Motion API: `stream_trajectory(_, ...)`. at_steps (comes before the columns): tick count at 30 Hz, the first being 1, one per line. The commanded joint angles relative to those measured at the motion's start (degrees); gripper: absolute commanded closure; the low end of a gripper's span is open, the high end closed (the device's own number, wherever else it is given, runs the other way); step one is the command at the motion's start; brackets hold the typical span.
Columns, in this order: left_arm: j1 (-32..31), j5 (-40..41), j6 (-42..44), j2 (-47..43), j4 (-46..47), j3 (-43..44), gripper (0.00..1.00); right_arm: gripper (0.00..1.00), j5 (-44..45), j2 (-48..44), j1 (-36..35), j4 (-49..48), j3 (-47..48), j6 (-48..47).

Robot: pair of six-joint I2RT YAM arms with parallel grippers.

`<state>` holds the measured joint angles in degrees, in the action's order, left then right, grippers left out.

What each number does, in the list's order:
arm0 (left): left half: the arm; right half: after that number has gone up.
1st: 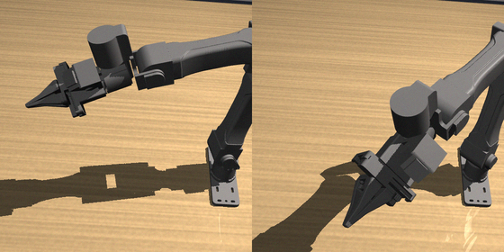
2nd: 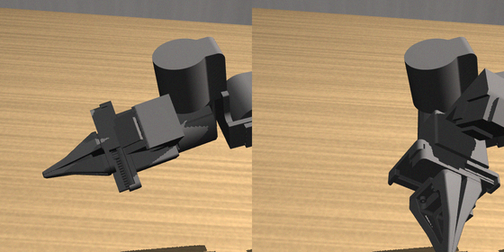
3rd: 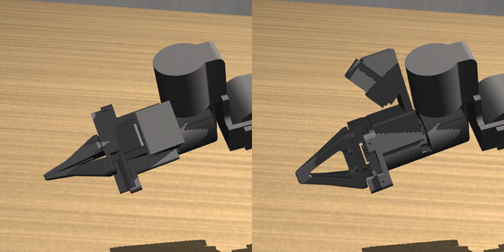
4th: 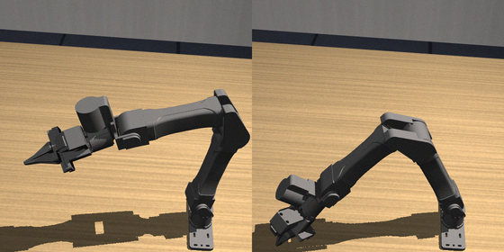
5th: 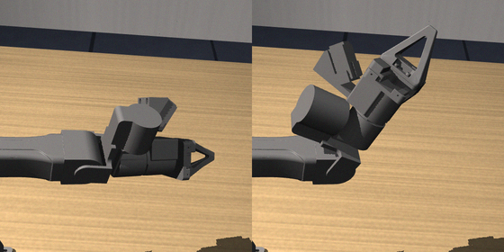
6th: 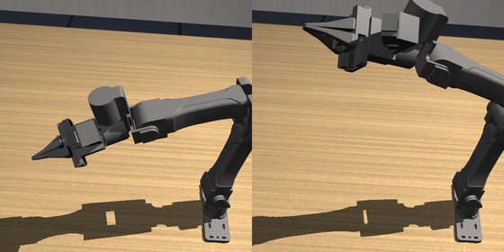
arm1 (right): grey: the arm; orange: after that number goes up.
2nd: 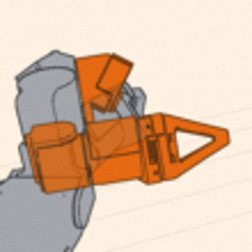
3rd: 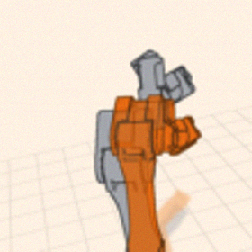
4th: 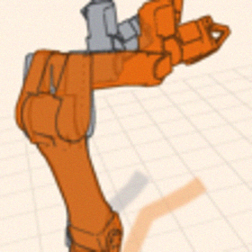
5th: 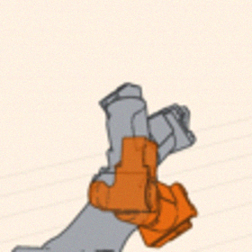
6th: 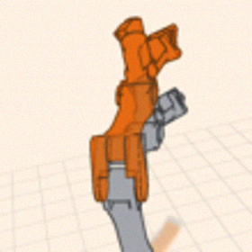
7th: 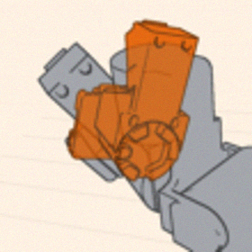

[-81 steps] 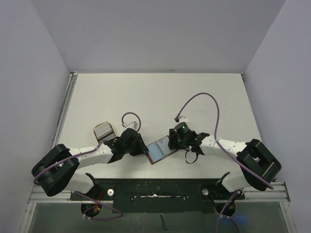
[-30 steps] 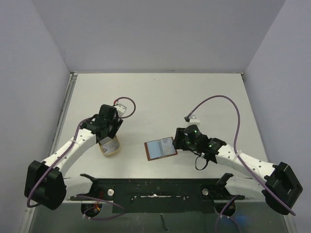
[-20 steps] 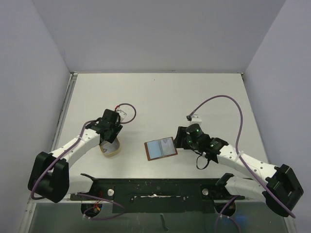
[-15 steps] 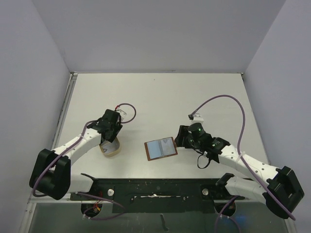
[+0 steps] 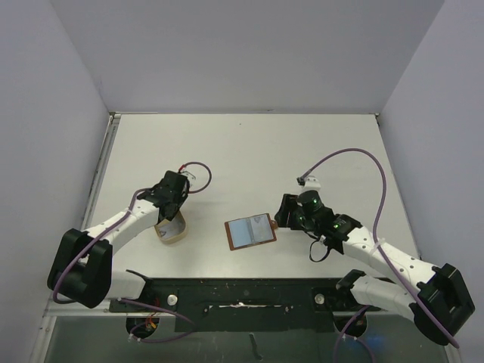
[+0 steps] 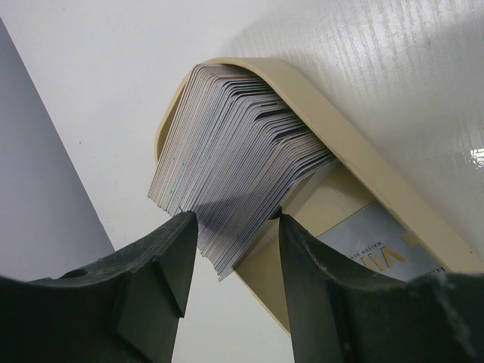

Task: Put the credit cards into the card holder
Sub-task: Pick up the credit card from the storage box.

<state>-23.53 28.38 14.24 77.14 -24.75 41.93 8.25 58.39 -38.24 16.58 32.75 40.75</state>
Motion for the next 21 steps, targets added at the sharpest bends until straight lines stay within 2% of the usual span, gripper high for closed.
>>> stream_trajectory(1, 0.15, 3.06, 1.07, -1.49, 3.28, 1.44, 0.56, 0.46, -0.75, -0.33, 0.71, -2.16, -0.32, -1.20)
stream_trajectory(8, -0.50, 2.74, 1.21, -1.60, 2.77, 2.00, 0.62, 0.46, -1.39, 0.24, 0.80, -2.42, -0.19, -1.05)
stream_trajectory(21, -2.14, 3.14, 1.10, -2.89, -0.09, 4.20, 0.79, 0.45, -1.44, -0.43, 1.07, -2.12, 0.12, -1.16)
